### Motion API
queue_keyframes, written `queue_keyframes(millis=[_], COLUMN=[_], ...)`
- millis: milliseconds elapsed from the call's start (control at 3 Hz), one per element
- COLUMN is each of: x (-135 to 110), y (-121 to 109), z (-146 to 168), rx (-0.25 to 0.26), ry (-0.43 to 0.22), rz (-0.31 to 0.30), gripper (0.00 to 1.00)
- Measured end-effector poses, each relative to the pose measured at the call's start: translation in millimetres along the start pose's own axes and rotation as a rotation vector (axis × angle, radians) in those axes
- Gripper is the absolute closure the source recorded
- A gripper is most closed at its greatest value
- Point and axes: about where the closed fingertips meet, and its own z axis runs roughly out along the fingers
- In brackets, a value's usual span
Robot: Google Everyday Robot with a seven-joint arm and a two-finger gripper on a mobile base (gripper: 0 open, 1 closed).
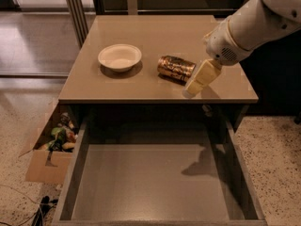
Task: Place orange can into top drawer
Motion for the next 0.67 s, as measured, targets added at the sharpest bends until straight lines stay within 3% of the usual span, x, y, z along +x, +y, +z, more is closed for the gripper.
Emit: queue_keyframes(millis=[667], x=[16], y=[-48], z=[63], rx=[0.078], ry=[0.024], rz=[0.085], gripper=[0.0])
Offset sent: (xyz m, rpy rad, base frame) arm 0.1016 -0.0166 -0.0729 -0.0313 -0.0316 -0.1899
